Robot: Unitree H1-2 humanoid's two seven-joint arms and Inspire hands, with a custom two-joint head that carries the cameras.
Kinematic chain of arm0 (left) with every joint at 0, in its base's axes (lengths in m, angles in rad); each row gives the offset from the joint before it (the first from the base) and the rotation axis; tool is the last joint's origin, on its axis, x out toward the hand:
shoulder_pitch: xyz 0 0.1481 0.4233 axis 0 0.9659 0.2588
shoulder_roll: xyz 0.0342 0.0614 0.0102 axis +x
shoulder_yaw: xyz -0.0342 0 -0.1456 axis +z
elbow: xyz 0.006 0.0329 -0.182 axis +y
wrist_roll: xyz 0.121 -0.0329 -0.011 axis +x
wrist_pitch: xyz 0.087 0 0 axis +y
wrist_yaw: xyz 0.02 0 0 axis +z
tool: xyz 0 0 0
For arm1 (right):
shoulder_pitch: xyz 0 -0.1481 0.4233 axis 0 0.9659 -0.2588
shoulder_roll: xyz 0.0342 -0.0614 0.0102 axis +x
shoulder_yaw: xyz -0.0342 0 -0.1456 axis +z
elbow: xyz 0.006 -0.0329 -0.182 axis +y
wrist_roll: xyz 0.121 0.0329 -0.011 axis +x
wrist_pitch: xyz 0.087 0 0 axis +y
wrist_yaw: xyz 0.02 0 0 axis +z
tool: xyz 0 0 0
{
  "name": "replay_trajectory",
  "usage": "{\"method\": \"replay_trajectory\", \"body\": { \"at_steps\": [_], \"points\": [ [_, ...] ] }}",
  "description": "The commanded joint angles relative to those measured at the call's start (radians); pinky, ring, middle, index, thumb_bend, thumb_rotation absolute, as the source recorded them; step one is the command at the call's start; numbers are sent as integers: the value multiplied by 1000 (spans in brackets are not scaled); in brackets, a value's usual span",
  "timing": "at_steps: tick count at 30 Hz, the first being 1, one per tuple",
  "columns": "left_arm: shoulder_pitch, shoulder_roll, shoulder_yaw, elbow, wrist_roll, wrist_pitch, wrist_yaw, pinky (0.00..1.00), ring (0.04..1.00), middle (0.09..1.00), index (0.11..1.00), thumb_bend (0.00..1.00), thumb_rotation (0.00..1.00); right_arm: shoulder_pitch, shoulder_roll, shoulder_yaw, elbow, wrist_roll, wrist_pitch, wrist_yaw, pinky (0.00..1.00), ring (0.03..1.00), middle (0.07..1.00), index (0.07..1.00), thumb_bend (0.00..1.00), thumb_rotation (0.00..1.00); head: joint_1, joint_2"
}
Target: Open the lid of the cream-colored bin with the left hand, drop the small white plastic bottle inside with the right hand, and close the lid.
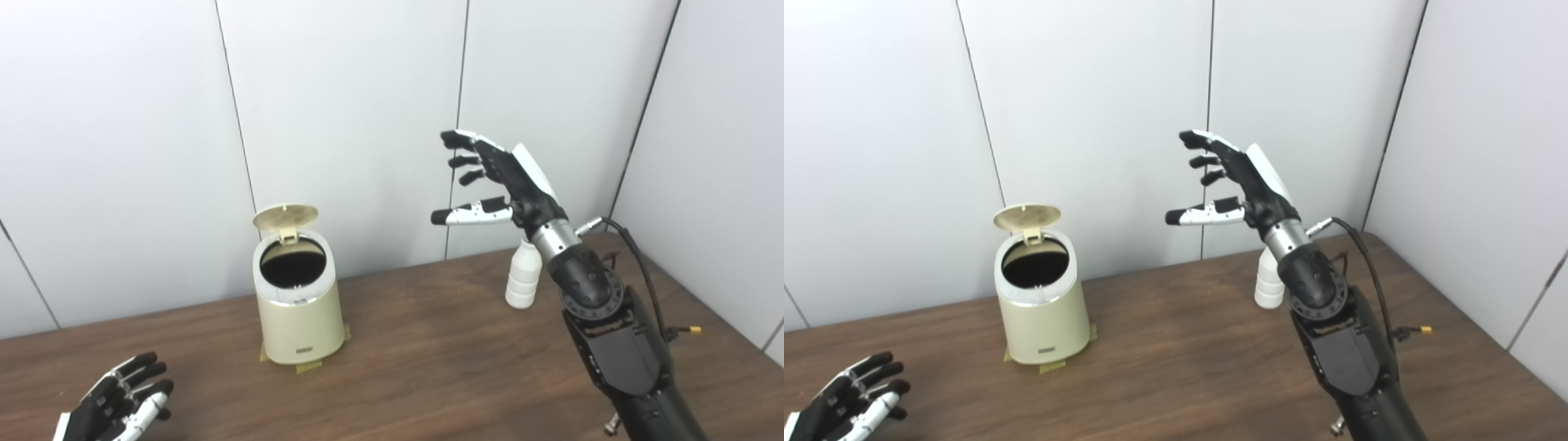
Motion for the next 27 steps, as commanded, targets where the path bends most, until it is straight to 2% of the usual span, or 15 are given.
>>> {"method": "replay_trajectory", "body": {
  "at_steps": [1,4,6,9,13,16,18,24,27],
  "points": [
    [-48,9,0,-21,-18,-25,-3,400,601,689,700,540,0,-62,-58,-29,-12,-32,-3,-36,655,810,888,870,847,279,-2,-3],
    [-45,12,-6,-30,-14,-25,-7,426,615,700,699,528,0,-62,-93,-53,17,-28,38,-33,728,863,935,890,843,256,-5,-4],
    [-44,11,-7,-39,-19,-20,-9,422,619,704,695,524,0,-56,-116,-67,39,-16,61,-22,727,874,950,904,844,248,-5,-6],
    [-45,9,-5,-45,-24,-9,-4,420,622,707,694,518,0,-48,-138,-88,101,31,34,-11,721,879,953,910,847,285,-6,-5],
    [-41,9,-9,-60,-19,3,0,424,625,707,699,503,0,-3,-154,-111,140,84,9,3,816,922,974,920,847,342,-9,-3],
    [-37,9,-9,-76,-22,24,3,437,632,707,696,507,0,25,-157,-120,162,123,-5,14,842,944,987,939,864,376,-13,0],
    [-36,8,-6,-88,-23,41,6,425,627,704,698,517,0,44,-153,-126,175,154,-16,24,822,934,987,950,869,381,-15,3],
    [-35,10,-4,-95,-28,53,-1,426,629,706,698,510,0,100,-132,-132,131,222,6,47,835,899,955,965,822,333,-19,10],
    [-34,14,-7,-96,-24,52,-5,424,627,709,708,499,0,123,-126,-128,127,237,9,53,864,919,947,970,816,297,-19,12]
  ]
}}
